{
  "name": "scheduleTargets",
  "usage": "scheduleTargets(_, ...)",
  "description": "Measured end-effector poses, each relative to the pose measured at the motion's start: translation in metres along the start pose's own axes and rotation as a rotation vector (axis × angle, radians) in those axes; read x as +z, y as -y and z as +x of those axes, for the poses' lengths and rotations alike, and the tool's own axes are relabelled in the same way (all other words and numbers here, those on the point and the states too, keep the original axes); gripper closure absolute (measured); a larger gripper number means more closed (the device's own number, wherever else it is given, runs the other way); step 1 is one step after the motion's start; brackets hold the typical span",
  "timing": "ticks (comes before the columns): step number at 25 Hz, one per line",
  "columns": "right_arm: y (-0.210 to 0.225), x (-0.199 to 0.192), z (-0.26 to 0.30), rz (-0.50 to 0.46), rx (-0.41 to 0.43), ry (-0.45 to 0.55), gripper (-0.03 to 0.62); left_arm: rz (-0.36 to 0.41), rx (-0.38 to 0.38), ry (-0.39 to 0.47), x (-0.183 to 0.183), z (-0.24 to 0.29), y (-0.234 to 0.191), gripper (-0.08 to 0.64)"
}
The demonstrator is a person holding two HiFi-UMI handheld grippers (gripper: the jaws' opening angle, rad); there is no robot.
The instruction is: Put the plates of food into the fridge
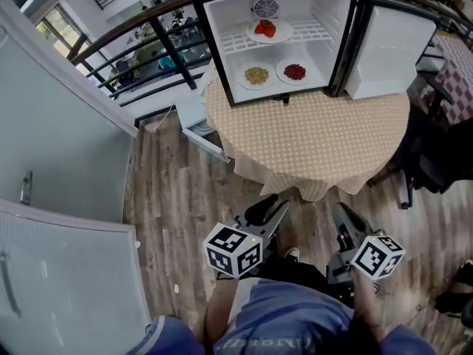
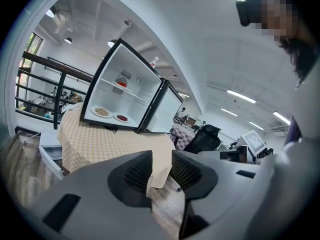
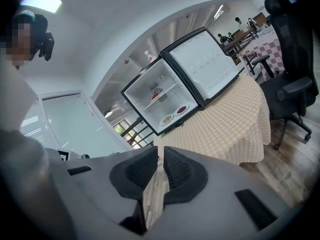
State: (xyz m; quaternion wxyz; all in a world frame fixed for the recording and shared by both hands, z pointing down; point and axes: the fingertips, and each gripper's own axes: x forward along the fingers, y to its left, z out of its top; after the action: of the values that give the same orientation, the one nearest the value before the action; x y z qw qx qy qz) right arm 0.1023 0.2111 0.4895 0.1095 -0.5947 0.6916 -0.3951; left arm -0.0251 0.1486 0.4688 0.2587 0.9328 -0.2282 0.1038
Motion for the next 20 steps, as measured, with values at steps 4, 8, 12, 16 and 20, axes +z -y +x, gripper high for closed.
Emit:
scheduleTargets(4, 0.002, -0.008, -0.03, -0.014, -0.016, -0.004, 0.548, 0.016, 0.006, -0.004, -0.014, -0.016, 0.025, 0.43)
scheduleTargets(8, 0.006, -0.008, -0.053, -0.015, -0.025, 0.023, 0.548, 0.029, 0.008, -0.007, -0.023, -0.027, 0.04, 0.43)
scheduleTargets(12, 0.01, -0.002, -0.071, -0.007, -0.025, 0.066, 0.548, 0.036, 0.016, -0.01, -0.031, -0.038, 0.047, 0.43)
scheduleTargets(16, 0.022, 0.007, -0.087, -0.01, -0.051, 0.102, 0.548, 0.036, 0.026, -0.013, -0.04, -0.046, 0.051, 0.43)
scheduleTargets(20, 0.026, 0.02, -0.101, -0.041, -0.102, 0.131, 0.548, 0.036, 0.031, -0.01, -0.044, -0.055, 0.058, 0.43)
